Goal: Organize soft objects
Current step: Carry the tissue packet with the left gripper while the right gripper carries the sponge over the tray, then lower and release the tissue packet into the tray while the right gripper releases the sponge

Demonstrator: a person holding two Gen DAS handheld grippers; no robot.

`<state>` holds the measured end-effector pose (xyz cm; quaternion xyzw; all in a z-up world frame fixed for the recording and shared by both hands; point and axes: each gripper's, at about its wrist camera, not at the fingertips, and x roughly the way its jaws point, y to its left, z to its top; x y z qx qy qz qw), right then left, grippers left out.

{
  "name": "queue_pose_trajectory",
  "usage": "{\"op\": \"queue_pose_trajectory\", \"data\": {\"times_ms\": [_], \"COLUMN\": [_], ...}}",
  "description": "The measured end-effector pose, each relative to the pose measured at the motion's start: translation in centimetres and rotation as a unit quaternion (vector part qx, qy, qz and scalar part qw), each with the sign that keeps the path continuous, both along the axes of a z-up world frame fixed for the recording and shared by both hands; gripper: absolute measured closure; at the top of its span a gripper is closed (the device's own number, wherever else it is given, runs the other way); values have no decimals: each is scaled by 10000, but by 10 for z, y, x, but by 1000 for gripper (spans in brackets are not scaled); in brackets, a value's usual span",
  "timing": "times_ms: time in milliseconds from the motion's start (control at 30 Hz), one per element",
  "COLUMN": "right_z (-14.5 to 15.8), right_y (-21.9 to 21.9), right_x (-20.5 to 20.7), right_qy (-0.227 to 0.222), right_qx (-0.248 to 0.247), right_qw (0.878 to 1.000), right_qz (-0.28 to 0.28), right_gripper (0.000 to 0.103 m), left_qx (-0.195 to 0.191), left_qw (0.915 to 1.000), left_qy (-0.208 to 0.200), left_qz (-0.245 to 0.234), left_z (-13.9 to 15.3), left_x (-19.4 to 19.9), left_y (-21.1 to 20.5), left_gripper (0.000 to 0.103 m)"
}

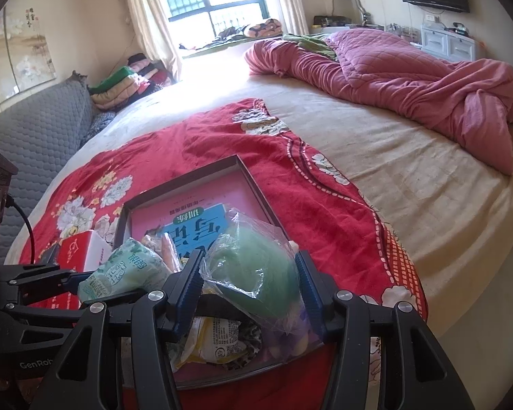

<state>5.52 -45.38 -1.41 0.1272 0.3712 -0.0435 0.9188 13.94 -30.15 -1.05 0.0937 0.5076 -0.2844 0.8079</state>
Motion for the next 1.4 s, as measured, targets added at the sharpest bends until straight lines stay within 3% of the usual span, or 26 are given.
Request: {"op": "queue_pose_trajectory", "data": {"times_ms": [400,567,633,867,933,1400], "right_z": [-30,-31,-29,-21,-17,19], "right_y": [7,6,6,0,-4,-12], "right_x": [31,29,26,14,10,-20], "right_qy": [319,288,246,140,60,-382], "right_qx": [-12,38,-3,-6,61,-12], "right_qw": [9992,9992,9994,9999,10000,9989], "right_qz": [244,278,260,83,49,-271], "right_gripper": [47,38,33,30,27,26], "left_qx": [104,106,123,185,159,-79], "left_qw": [9999,9999,9999,9998,9998,9999], "left_qy": [20,67,71,78,124,12], "left_qz": [74,92,83,61,26,80], "left_z": [-9,-12,-14,-15,-15,-1], "left_x": [10,11,11,9,9,-1], "left_y": [2,2,1,-3,-4,10], "left_gripper": [58,58,58,54,47,32]}}
